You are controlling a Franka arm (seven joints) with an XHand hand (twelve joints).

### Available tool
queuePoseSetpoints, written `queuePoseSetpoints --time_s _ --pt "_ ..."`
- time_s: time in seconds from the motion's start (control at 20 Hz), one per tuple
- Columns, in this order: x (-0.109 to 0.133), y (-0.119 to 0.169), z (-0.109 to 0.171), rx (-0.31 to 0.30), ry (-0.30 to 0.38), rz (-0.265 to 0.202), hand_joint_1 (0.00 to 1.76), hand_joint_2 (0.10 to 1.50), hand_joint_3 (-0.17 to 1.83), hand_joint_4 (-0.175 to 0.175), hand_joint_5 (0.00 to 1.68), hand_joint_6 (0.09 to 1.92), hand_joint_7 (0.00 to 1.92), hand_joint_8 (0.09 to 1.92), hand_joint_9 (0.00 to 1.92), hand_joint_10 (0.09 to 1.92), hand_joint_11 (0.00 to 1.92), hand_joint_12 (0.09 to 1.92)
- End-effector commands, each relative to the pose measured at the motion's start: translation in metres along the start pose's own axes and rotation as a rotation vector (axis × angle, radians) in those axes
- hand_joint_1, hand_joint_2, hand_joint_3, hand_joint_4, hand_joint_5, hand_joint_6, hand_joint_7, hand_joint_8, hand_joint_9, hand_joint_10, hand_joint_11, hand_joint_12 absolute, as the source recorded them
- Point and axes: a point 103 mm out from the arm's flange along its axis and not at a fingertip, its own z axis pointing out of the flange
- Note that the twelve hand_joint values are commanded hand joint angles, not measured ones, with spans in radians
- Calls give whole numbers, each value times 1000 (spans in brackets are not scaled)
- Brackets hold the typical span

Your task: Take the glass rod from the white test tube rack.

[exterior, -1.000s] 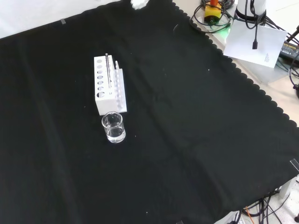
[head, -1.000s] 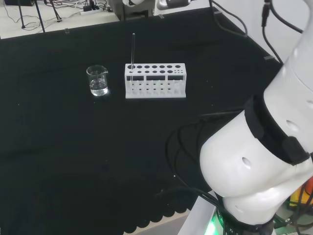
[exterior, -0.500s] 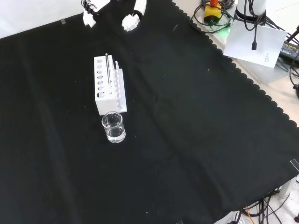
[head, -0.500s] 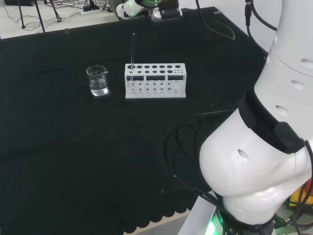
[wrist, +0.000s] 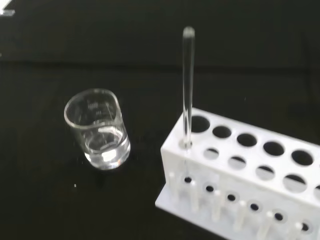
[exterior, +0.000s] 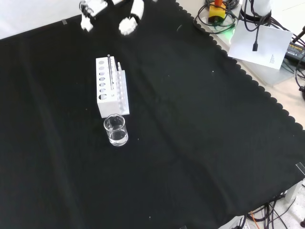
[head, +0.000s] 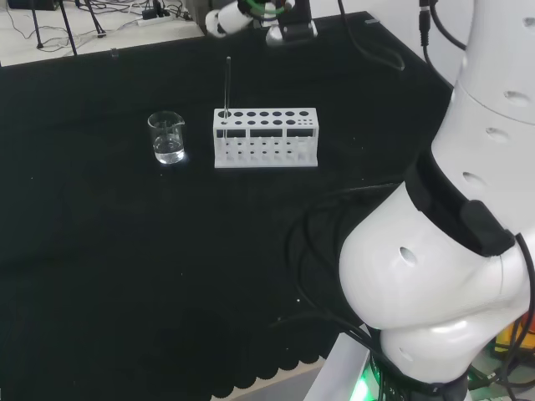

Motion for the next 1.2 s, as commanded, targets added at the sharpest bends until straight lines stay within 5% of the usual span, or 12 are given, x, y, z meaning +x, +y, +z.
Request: queuePoseSetpoints --time_s 0.05,0.5,1.2 --pt "8 22 49 36 -3 -38 336 977 577 -151 164 87 74 909 220 918 0 1238" --pt "1 26 69 50 -21 -38 320 996 554 -174 250 87 332 1015 466 979 67 1435" --pt "-11 31 79 81 -29 -25 337 1012 535 -175 371 102 523 1072 715 1049 311 1409"
